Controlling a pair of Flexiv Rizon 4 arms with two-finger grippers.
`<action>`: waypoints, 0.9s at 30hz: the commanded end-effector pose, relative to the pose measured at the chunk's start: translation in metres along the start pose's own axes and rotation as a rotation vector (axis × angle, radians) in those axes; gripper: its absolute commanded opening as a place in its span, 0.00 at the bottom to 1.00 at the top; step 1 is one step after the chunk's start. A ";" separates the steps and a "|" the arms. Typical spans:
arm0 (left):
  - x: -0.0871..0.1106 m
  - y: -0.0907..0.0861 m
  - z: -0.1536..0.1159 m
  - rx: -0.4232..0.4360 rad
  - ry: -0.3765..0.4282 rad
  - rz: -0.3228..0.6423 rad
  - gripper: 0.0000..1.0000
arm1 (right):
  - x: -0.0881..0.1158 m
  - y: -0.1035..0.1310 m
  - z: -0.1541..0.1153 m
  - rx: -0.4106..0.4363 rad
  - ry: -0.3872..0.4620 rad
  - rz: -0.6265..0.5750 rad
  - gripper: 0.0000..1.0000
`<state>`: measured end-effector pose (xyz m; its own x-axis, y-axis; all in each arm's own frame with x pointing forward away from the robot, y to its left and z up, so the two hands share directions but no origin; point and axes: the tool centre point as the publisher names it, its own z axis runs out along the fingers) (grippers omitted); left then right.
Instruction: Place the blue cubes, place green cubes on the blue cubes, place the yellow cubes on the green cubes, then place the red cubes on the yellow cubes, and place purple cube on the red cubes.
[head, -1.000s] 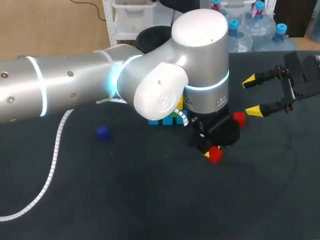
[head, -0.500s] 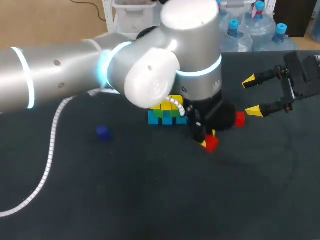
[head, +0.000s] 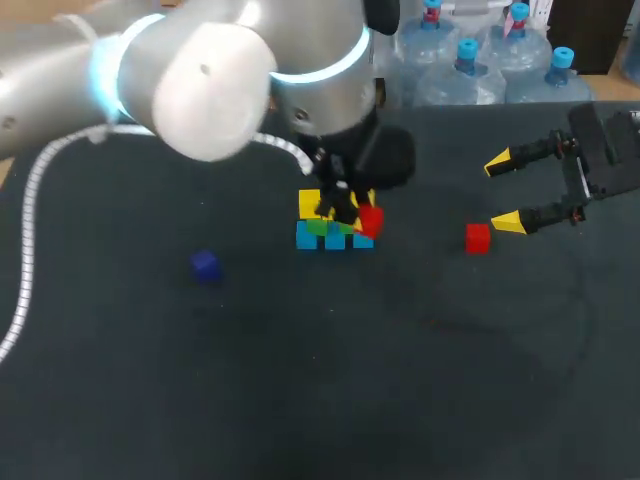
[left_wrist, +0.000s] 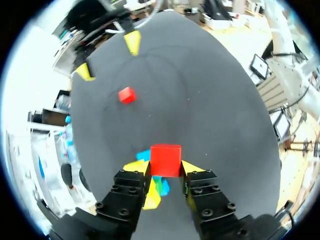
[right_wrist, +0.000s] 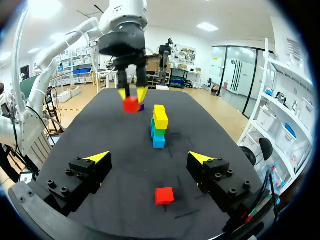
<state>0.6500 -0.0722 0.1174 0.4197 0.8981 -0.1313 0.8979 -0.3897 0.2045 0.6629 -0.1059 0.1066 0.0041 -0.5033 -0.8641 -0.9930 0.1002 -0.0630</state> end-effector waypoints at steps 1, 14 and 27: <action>0.020 -0.002 -0.024 -0.057 -0.012 -0.081 0.00 | 0.000 0.000 0.001 0.001 -0.001 -0.001 1.00; 0.058 0.018 -0.024 -0.129 0.034 -0.336 0.00 | 0.000 0.000 0.001 0.001 -0.001 -0.001 1.00; 0.067 0.029 -0.015 -0.095 0.049 -0.393 0.00 | 0.000 0.000 0.001 0.001 -0.001 -0.001 1.00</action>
<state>0.6937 -0.0159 0.1289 0.0350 0.9835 -0.1774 0.9663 0.0120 0.2571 0.6629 -0.1058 0.1066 0.0041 -0.5033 -0.8641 -0.9930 0.1001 -0.0630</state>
